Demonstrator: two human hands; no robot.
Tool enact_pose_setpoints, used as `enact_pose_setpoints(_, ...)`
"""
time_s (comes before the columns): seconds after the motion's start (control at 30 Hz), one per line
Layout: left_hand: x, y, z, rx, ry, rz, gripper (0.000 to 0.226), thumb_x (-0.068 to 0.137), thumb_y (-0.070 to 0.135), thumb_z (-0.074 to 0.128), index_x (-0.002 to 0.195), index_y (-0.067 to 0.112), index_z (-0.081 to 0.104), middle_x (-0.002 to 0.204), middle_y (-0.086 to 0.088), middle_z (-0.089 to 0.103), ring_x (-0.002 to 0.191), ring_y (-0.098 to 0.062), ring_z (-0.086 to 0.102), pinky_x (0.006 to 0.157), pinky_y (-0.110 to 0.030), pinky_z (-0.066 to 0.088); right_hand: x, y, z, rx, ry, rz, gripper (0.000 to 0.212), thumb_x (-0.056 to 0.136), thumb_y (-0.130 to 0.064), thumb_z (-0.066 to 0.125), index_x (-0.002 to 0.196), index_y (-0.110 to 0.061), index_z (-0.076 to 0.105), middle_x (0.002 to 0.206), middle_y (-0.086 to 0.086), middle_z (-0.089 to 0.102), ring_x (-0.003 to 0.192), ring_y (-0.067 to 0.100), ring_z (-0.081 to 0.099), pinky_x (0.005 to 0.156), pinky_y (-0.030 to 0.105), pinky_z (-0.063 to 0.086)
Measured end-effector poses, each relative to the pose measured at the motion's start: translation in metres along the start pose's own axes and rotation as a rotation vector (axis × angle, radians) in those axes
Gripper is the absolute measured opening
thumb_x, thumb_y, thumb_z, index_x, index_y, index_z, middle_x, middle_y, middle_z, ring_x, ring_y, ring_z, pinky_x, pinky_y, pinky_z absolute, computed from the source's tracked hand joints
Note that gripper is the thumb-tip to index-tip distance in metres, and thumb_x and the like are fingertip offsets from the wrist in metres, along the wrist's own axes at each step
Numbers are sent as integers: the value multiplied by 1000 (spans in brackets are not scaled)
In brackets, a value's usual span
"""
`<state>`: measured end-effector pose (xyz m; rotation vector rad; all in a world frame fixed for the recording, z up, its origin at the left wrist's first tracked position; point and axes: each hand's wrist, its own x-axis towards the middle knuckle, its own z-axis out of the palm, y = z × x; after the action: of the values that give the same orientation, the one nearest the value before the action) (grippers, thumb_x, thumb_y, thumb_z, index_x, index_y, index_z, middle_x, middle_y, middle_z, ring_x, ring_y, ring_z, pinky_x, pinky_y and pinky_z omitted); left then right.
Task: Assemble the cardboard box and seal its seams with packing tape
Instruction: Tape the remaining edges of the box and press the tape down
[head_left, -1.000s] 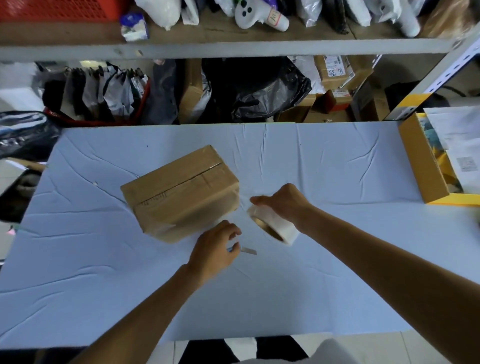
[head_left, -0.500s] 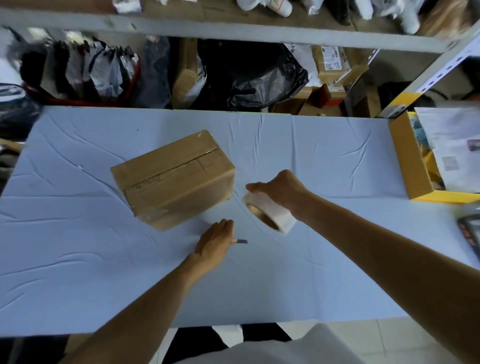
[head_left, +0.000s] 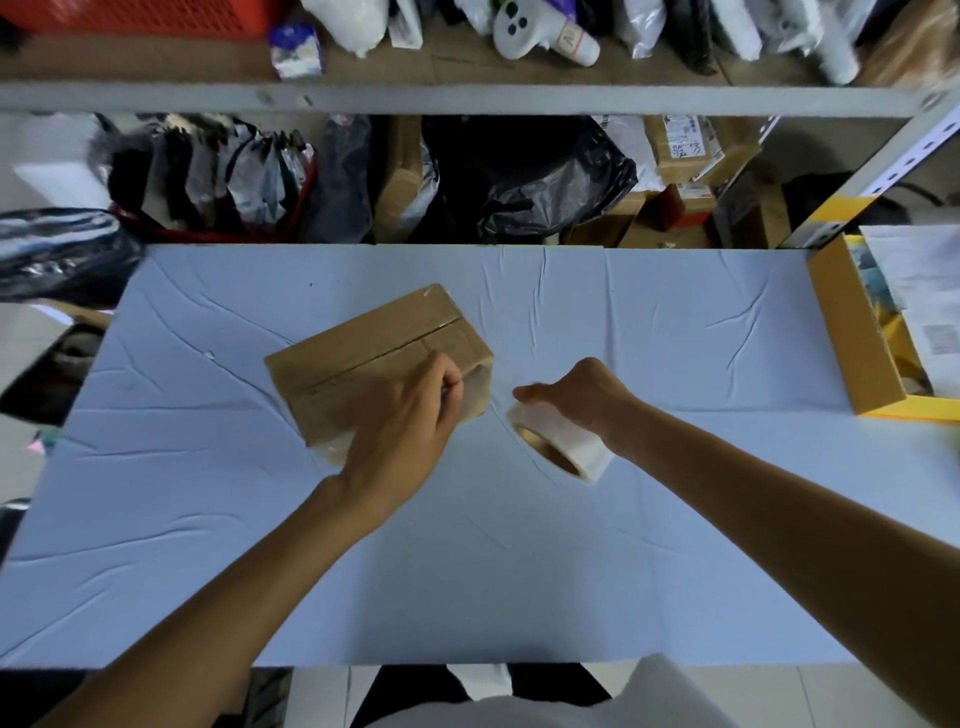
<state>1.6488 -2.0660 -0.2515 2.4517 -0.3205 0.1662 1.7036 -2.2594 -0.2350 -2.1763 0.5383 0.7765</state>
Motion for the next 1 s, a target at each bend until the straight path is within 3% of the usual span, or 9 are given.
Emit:
enact_pose_setpoints(0.17,20,-3,12,39,-35,31,14,95,17,54,82,13,49,61,-4,55,52,-21,53,44,-46,44,1,2,2,-7,-6,25,49,73,-48,76,77,-12,42,70,1,38,57,16,37,48,27,26)
enact_pose_setpoints(0.27,24,3,13,104,29,107,14,91,18,61,80,14,55,70,0,59,65,-17,51,51,-38,46,1,0,0,-1,-7,30,49,74,-48,75,76,-12,42,71,1,39,58,15,37,49,27,27)
enact_pose_setpoints(0.4,31,0,14,215,73,120,14,87,24,61,77,15,59,87,0,55,83,-17,40,63,-25,32,1,0,-3,30,-12,17,48,75,-46,75,88,-10,47,75,1,43,60,14,40,50,26,29)
enact_pose_setpoints(0.53,30,-6,15,80,-42,86,14,87,18,62,77,10,55,105,-3,56,93,-17,49,68,-32,49,1,-1,-4,38,-14,13,48,75,-45,75,90,-10,47,76,1,43,61,14,41,49,26,29)
enact_pose_setpoints(0.63,30,-6,16,14,-39,38,18,86,12,67,74,8,53,111,-1,57,94,-12,53,69,-35,53,2,-3,-3,37,-18,15,48,75,-45,75,91,-9,48,76,2,43,61,15,41,49,27,29)
enact_pose_setpoints(0.87,34,-1,16,64,-98,-12,27,79,16,74,66,16,50,113,1,53,98,-18,52,68,-40,52,3,-6,1,23,-25,4,48,75,-44,74,89,-10,44,72,0,36,59,15,35,48,26,26)
enact_pose_setpoints(1.0,44,10,11,177,-158,-4,28,80,17,73,66,18,49,101,0,58,98,-20,49,65,-29,44,3,-7,2,23,-25,-9,47,75,-44,75,85,-10,43,72,0,35,58,14,34,48,26,25)
